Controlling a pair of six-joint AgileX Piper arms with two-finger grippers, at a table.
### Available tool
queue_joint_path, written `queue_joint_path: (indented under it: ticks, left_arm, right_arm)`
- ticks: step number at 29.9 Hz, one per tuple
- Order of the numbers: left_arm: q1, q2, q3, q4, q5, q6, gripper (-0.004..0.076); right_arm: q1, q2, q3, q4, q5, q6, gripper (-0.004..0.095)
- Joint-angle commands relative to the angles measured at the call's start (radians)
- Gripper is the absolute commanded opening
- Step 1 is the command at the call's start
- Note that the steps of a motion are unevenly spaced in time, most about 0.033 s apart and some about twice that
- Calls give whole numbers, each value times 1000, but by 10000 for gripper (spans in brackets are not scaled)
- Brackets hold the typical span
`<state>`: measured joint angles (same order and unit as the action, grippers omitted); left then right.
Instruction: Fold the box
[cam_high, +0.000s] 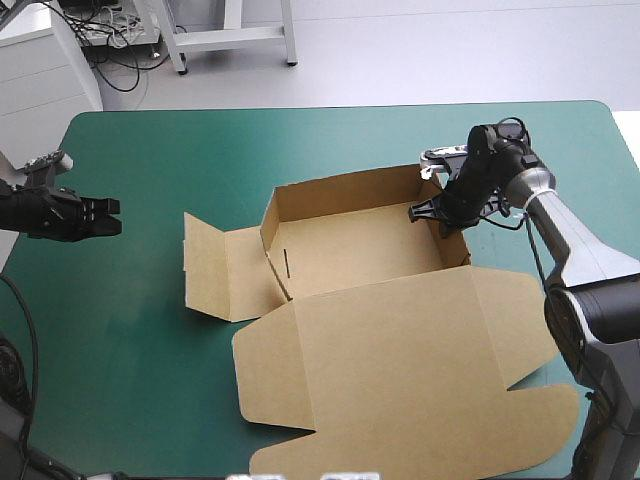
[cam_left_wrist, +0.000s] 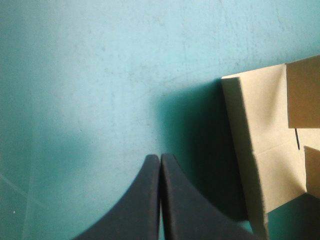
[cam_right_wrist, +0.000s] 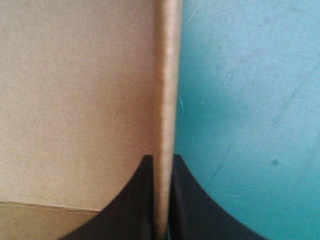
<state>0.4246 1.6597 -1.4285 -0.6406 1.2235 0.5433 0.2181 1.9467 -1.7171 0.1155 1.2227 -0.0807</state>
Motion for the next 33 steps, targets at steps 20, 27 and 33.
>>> queue_joint_path:
  ticks: [20,27,33]
  left_arm:
    - [0,-44,-23,-51,-31,2,-32]
    - [0,-44,-23,-71,-1,50,-32]
    - [0,-44,-23,-145,10,100,53]
  right_arm:
    - [-1,-536,-24,124,14,-88,-18]
    - [-1,-533,-24,126,-3,-80,-18]
    - [-1,-533,-24,126,-7,-85,-18]
